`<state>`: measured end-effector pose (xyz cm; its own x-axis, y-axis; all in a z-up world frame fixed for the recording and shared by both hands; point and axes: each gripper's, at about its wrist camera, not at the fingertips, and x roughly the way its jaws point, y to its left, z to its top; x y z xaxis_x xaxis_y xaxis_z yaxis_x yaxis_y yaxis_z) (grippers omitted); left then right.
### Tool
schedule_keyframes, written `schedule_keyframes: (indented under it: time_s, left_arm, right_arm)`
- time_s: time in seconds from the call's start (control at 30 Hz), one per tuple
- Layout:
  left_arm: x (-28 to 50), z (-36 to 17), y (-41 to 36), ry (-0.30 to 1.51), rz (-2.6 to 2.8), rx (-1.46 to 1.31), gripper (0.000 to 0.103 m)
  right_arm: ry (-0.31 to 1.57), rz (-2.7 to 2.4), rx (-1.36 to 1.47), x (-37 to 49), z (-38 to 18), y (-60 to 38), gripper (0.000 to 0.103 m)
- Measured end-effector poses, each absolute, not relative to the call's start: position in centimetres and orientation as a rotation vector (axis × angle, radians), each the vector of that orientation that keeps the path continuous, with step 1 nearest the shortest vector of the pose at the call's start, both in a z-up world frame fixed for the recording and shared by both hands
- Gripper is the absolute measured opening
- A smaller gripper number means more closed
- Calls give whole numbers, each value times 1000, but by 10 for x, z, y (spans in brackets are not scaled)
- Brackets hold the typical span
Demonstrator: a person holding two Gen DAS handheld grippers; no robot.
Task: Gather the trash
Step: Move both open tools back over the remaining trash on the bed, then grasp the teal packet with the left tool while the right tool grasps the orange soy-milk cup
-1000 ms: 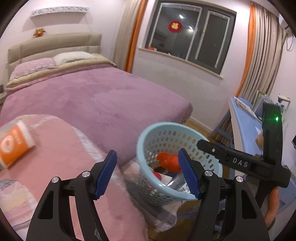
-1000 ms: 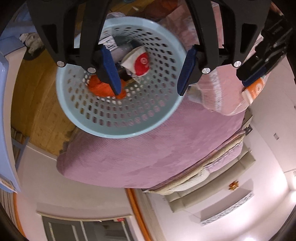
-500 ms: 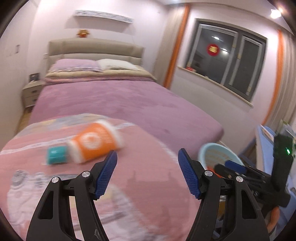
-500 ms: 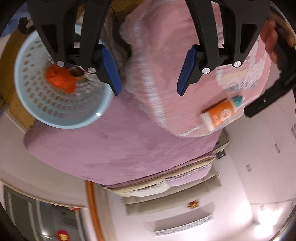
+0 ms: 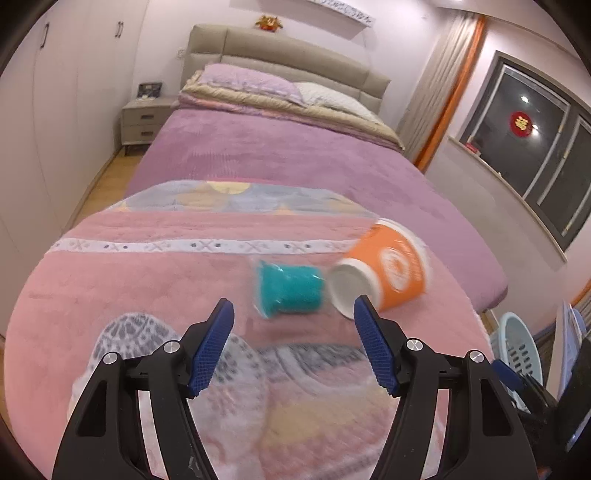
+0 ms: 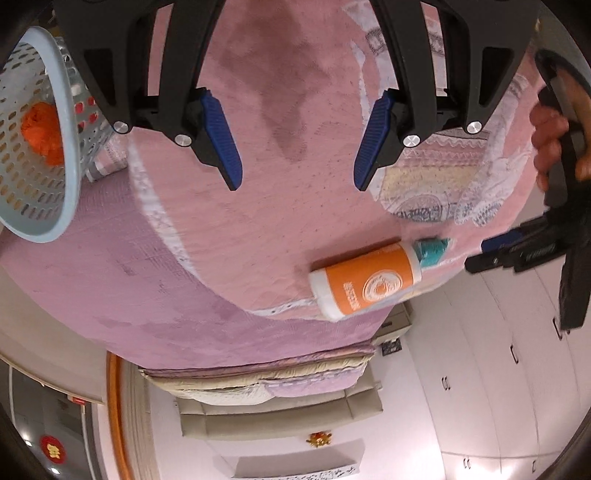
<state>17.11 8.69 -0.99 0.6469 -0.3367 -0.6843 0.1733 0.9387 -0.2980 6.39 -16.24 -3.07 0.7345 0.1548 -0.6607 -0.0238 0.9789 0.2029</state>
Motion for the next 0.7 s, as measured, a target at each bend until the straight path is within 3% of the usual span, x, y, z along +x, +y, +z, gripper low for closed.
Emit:
schedule_keyframes:
  time_s: [0.27, 0.47, 0.5, 0.6, 0.7]
  left_arm:
    - [215, -40, 80, 916, -284, -242, 65]
    - [217, -43, 68, 889, -275, -183, 67]
    - [216, -43, 66, 883, -274, -175, 65]
    - [212, -40, 60, 865, -317, -169, 41]
    - [208, -37, 55, 849, -296, -127, 39]
  right_arm:
    - [789, 139, 207, 73, -40, -167, 59]
    - [810, 155, 228, 76, -43, -169, 59]
    - [813, 155, 225, 76, -43, -168, 59]
    - [815, 147, 213, 75, -42, -167, 59]
    - [815, 127, 194, 76, -42, -164, 59]
